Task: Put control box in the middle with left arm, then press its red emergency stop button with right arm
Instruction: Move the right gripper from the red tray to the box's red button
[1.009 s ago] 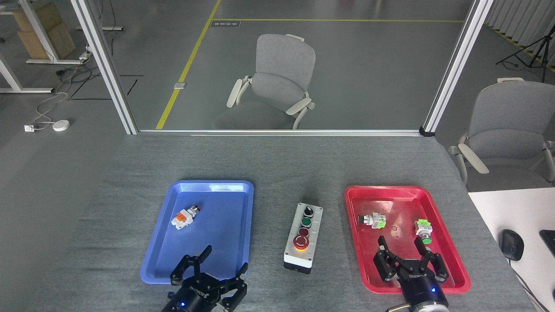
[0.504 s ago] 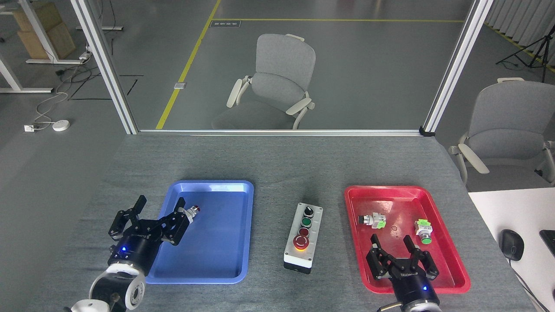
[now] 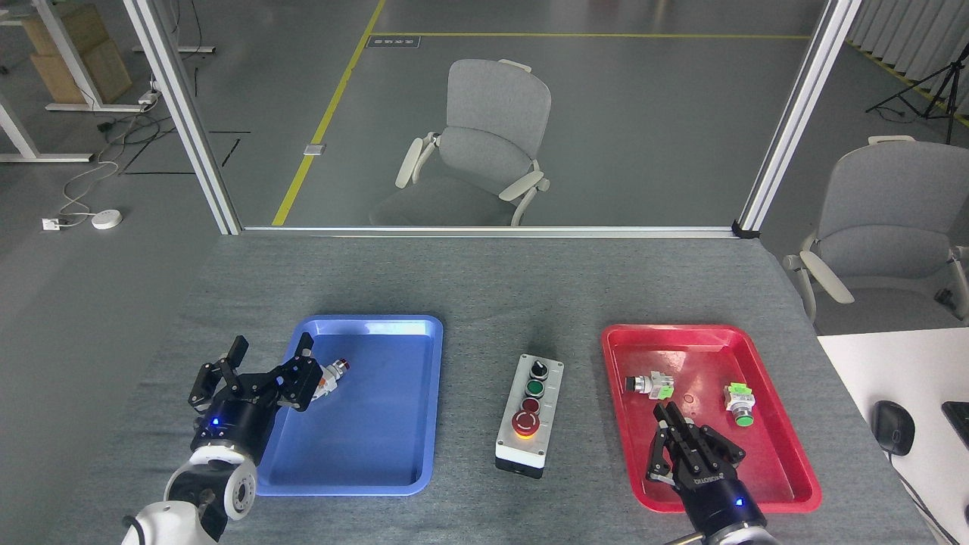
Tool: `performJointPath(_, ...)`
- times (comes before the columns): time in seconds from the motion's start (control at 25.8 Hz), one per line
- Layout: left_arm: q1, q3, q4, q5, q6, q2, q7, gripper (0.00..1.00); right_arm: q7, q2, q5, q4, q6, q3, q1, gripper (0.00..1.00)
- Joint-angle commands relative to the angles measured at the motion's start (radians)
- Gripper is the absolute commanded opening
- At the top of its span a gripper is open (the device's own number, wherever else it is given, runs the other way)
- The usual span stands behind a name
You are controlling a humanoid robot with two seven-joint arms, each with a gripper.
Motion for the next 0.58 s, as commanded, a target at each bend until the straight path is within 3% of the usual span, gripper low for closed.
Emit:
performJointPath(0.0,-0.004,0.0,0.011,-0.002,-0.001,-0.002,-0.002,0.99,-0.011,-0.002,0.032,-0.011,-0.005,0.03,-0.002,0.0)
performJointPath(0.31,-0.002,0.0,0.016,0.003,0.001,0.001,0.001,0.99,-0.003,-0.005,0.047,0.005,0.112,0.227,-0.099,0.0)
performJointPath(0.54,0.01,-0.003,0.014,0.004,-0.001,-0.008,0.015,0.99,0.02,0.045,0.049,0.046,0.156,0.359,-0.146,0.0)
